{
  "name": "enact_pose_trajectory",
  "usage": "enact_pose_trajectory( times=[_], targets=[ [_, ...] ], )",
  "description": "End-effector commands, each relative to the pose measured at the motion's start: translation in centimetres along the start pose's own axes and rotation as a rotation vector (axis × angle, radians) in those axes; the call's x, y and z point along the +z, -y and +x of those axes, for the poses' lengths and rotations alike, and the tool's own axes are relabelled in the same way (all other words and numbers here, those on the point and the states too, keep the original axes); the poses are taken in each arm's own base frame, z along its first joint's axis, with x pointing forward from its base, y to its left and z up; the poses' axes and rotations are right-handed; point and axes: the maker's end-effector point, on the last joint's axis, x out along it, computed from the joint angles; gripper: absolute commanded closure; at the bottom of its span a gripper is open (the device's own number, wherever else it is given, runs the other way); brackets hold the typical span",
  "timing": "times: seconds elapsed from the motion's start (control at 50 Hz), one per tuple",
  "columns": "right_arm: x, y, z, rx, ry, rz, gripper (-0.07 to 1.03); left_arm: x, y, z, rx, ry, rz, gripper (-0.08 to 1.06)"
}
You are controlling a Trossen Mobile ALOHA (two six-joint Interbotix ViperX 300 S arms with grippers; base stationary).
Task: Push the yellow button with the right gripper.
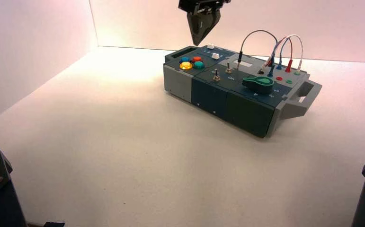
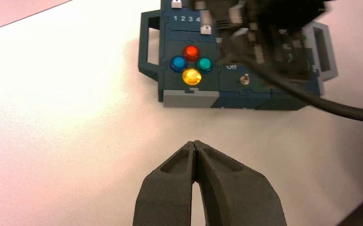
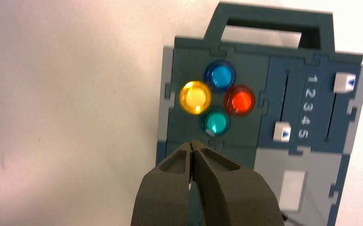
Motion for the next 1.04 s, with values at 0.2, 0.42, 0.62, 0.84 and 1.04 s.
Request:
enact_pose_trajectory(
  times=[0.2, 0.42, 0.62, 0.84, 1.04],
  targets=[
    [-0.8, -0.5, -3.2, -0.019, 0.062, -0.007, 0.98, 0.2, -1.0, 1.1, 0.028, 0.009, -0.008, 1.01],
    [-1.9, -0.7, -2.0, -0.020, 0.056, -0.004, 0.98, 0.2, -1.5, 1.4, 0.054, 0.035, -0.013, 1.01],
    [-1.7, -0.6, -1.8, -0.026, 0.071, -0.004, 0.98, 0.2, -1.6, 1.5, 0.063, 0.040, -0.008, 1.01],
    [-1.7, -0.7, -1.8, -0.023, 0.068, -0.001, 0.99, 0.2, -1.7, 1.4, 0.064, 0.040, -0.009, 1.01],
    [-1.7, -0.7, -1.9, -0.021, 0.064, -0.001, 0.98, 0.1, -1.6, 1.4, 0.063, 0.039, -0.010, 1.01]
  ],
)
